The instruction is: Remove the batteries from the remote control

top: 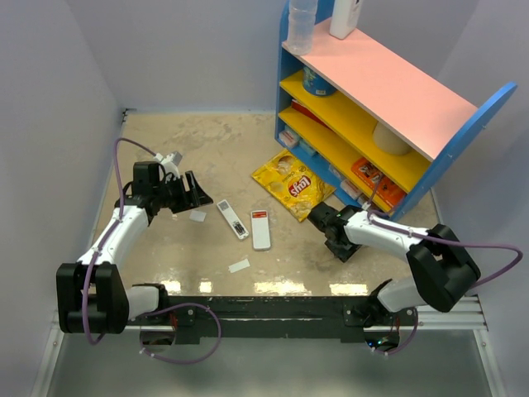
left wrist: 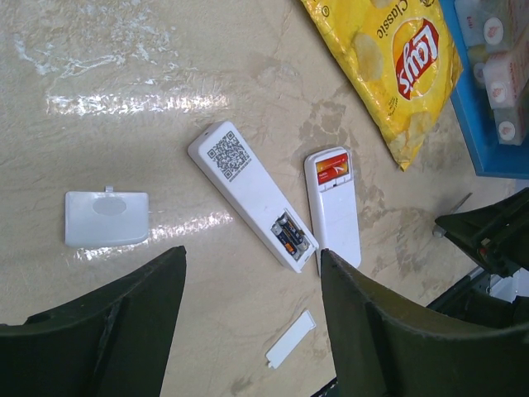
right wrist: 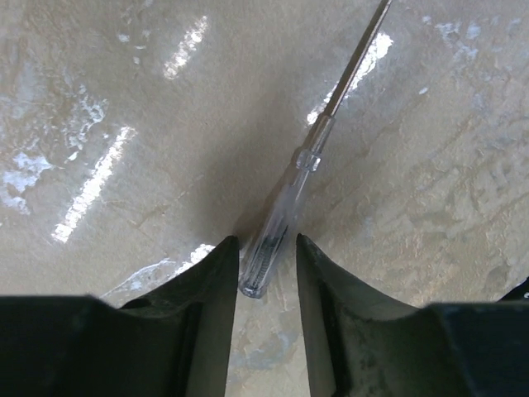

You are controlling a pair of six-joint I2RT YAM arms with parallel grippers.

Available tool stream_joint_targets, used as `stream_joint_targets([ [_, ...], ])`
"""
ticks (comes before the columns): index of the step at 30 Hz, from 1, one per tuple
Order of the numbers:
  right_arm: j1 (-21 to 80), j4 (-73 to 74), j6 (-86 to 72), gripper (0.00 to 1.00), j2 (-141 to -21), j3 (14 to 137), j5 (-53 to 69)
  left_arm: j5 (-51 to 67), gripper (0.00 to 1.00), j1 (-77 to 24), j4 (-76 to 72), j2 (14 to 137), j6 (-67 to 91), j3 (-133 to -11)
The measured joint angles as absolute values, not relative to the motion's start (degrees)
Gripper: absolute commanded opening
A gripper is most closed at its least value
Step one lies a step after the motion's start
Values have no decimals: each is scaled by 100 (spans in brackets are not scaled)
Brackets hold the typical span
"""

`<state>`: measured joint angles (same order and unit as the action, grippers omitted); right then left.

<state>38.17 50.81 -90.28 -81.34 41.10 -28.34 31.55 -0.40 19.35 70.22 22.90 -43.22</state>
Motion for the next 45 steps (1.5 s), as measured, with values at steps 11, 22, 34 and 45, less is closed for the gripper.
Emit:
stream_joint_targets([
  [11,3817,5188,-9017,0,-7804,4106,-2692,2851,69,-40,2058,6995,2285,-4322],
  [22,3835,5275,-8025,0,-6731,4440,-2051,2814,67,-40,2073,6532,2292,-4322],
  [34,4762,4032,-6390,0,-6814,4842,-1061,4296,64,-45,1144,5531,2499,-4056],
  [45,4923,1999,-3155,0,-7306,5553,1424,5192,65,-97,-316,5734,3291,-3352],
])
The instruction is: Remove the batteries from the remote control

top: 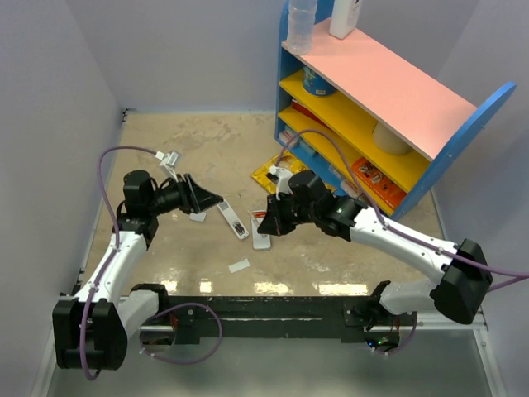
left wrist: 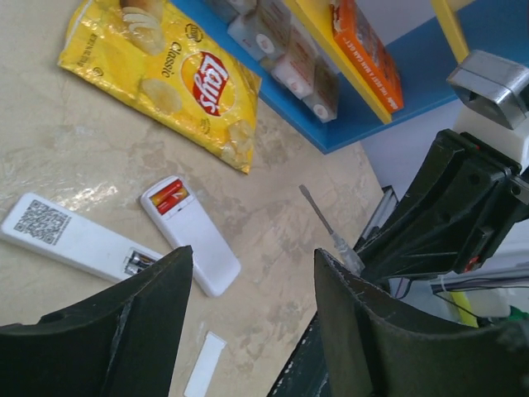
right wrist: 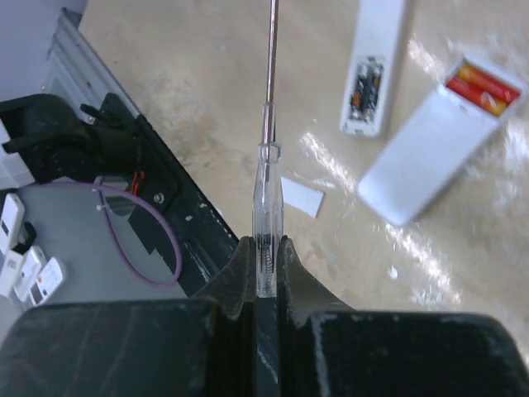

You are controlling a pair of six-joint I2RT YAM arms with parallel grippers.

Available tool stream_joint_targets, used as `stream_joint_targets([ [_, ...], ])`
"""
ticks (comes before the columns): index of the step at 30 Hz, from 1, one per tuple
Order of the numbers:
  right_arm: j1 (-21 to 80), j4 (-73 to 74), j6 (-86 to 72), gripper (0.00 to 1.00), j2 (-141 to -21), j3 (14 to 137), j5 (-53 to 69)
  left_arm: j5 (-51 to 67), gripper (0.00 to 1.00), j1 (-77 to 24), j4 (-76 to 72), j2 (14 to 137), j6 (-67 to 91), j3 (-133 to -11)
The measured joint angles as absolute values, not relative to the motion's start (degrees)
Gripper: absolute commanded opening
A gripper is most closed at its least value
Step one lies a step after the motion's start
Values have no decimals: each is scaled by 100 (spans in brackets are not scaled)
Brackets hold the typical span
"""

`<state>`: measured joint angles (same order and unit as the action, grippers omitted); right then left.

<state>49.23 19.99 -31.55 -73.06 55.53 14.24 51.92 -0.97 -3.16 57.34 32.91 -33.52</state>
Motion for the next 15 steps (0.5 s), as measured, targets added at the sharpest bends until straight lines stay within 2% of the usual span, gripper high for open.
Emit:
stream_joint_targets([
  [9,4919,1557,-1785,0,-8265,6580,2742,5627,63,-274,-1236,5752,4147,-3301],
  [13,4921,1431,-1629,0,-8560,6674,3107,5664,49,-276,-1341,5708,4338,-3275],
  [15,4915,1387,-1616,0,-8641,6672,3216,5682,46,-276,-1404,5688,4405,-3229],
])
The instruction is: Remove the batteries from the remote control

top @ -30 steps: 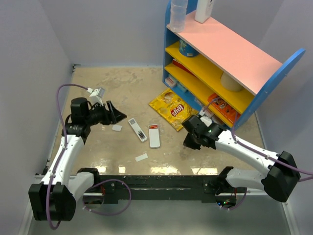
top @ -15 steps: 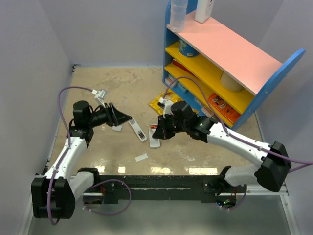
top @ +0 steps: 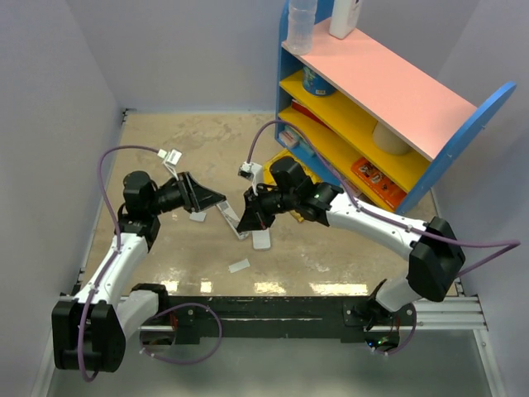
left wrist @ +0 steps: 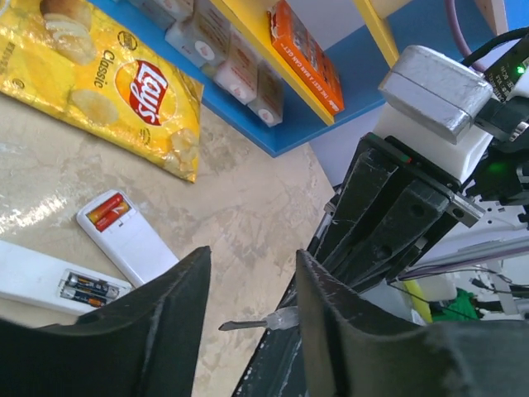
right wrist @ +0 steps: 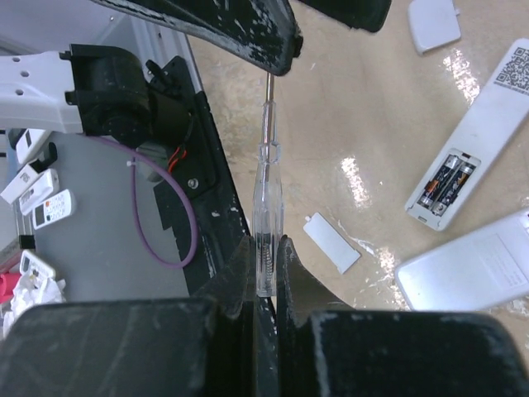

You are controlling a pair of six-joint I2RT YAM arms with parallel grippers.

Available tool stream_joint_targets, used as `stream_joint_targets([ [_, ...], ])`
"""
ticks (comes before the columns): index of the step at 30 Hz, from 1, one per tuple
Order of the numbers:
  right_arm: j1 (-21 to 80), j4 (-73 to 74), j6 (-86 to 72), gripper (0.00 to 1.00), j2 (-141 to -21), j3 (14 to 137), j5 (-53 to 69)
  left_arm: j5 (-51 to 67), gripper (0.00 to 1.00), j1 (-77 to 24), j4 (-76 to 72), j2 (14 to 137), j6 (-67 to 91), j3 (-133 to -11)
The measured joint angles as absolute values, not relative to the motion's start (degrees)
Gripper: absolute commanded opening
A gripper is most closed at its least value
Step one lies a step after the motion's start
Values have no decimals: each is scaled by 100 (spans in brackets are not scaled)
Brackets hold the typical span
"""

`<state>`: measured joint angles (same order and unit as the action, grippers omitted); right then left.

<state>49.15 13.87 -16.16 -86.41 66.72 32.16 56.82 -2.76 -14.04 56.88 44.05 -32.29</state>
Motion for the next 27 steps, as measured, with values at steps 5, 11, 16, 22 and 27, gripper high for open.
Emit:
stream_joint_targets([
  [5,4762,1028,-1706,0,-8779,6667,3688,5725,50,-279,-1553,5653,4652,-2954],
  [11,4456,357,-2049,0,-8912,6541,4287,5747,53,-283,-1994,5509,5100,-2646],
  [16,4412,-25,-2292,0,-9019,6488,4628,5771,49,-301,-2888,5452,5782,-2351],
  [22,4405,-386,-2532,0,-9087,6381,4897,5787,7,-336,-3522,5474,6287,-2161],
  [27,4386,-565,-2657,35,-9150,6340,4871,5671,0,-355,-3830,5454,6670,-2051],
])
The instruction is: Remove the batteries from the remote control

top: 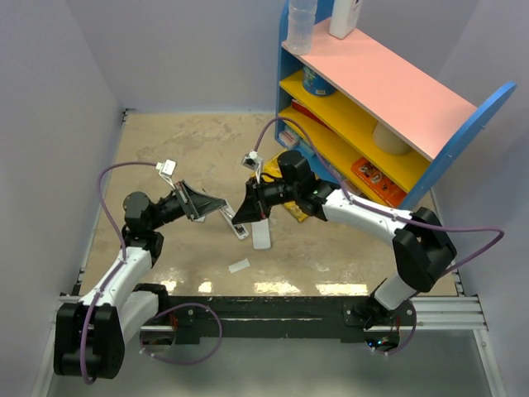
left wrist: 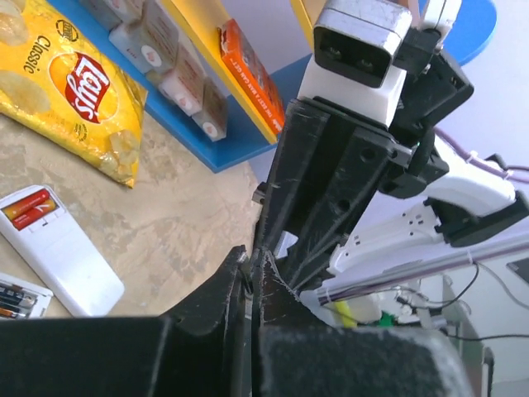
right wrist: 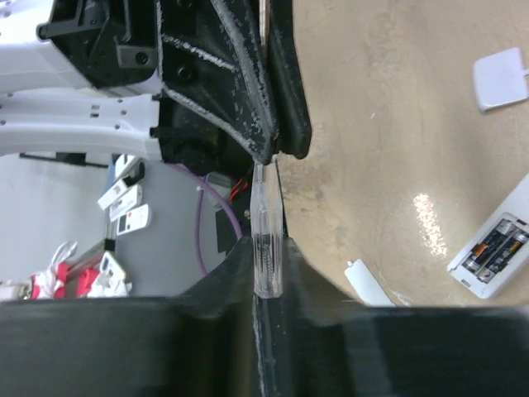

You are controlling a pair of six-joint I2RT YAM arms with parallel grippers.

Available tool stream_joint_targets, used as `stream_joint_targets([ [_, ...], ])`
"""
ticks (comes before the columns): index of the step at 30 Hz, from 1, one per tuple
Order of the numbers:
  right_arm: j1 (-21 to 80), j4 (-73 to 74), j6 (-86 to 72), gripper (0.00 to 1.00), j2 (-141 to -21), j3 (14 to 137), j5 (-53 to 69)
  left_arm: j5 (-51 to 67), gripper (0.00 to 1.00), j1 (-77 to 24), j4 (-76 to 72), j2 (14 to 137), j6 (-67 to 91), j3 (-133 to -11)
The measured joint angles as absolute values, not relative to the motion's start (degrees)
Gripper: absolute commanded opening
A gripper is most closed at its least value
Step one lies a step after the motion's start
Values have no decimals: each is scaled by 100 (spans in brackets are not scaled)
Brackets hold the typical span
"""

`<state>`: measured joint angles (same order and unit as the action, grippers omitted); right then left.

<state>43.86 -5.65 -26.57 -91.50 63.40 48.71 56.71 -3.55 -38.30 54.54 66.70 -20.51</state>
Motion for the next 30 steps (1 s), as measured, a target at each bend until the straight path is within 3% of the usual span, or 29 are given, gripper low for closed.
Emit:
stream_joint_targets([
  [3,4399,-738,-2611,50,-9076,6252,4536,5448,0,-357,-3879,5336,6963,-1938],
  [15,4814,-2886,-2071,53,-8219,5369,2521,4230,0,-366,-4807,5083,9351,-1354],
  [30,5078,-4860,-2456,54,-8403,4648,1732,3433,0,-379,-4783,4746,10479,-1050],
])
